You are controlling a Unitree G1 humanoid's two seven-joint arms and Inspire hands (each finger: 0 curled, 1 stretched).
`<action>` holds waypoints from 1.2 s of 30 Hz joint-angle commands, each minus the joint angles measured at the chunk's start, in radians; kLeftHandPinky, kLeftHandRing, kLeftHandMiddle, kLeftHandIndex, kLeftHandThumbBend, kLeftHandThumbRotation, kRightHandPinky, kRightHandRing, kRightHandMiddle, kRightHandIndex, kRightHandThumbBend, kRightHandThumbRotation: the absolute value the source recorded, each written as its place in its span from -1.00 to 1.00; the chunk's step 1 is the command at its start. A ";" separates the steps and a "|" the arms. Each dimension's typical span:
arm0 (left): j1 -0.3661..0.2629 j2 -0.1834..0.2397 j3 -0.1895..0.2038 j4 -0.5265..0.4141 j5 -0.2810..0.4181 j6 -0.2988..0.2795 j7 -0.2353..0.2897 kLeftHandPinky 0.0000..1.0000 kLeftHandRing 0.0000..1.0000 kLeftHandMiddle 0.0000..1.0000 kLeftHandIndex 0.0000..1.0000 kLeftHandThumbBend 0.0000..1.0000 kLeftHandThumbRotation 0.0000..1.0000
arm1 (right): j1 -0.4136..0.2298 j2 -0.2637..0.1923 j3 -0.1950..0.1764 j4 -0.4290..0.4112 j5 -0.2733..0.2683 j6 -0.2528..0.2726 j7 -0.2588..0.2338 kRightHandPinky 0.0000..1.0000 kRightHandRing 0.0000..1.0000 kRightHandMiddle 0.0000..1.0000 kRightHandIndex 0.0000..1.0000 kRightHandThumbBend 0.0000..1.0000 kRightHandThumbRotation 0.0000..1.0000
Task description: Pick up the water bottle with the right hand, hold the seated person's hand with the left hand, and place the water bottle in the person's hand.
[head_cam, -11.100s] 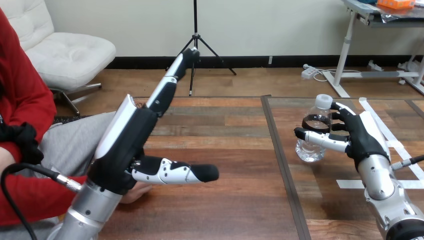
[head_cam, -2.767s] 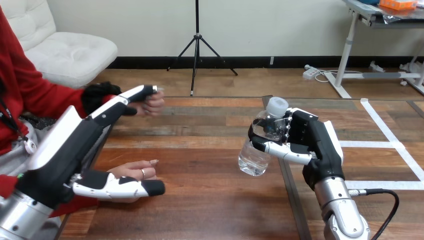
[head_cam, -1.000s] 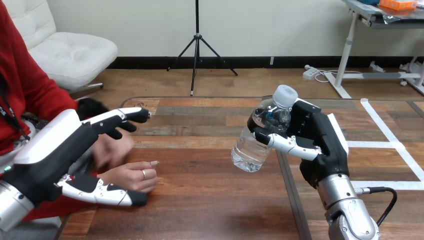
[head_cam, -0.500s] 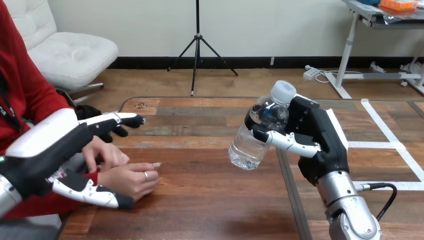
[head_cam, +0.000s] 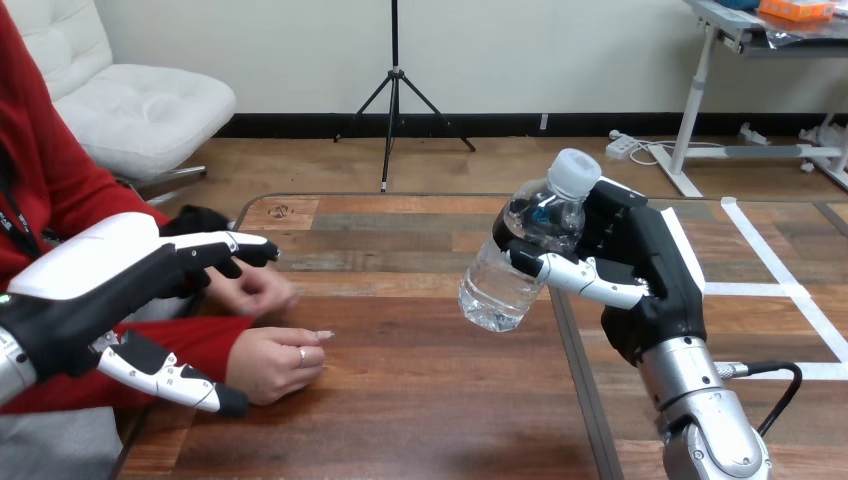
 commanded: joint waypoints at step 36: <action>-0.111 0.087 -0.066 0.057 0.166 0.028 0.021 0.42 0.56 0.65 0.67 1.00 -0.27 | -0.010 0.007 0.001 -0.171 0.043 0.036 0.002 -0.35 -0.24 -0.10 -0.08 0.67 -1.00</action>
